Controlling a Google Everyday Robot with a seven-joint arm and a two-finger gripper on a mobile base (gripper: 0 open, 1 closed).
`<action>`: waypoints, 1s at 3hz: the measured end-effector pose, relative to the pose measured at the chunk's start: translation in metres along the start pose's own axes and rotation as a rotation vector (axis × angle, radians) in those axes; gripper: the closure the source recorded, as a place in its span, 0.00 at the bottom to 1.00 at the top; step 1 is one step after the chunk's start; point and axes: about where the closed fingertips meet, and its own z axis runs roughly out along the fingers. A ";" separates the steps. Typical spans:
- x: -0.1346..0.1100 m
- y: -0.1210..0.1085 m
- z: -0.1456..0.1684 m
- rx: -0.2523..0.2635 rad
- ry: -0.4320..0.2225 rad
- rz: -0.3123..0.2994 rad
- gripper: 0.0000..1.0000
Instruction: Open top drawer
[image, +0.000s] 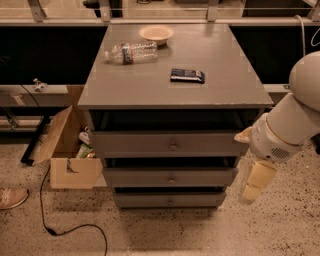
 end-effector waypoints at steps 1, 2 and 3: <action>0.000 -0.017 0.031 -0.015 0.000 -0.020 0.00; 0.001 -0.054 0.075 0.015 -0.032 -0.058 0.00; -0.002 -0.083 0.100 0.058 -0.091 -0.082 0.00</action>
Offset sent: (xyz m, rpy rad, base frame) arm 0.1100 0.0108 -0.1206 0.0552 -0.1050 0.0819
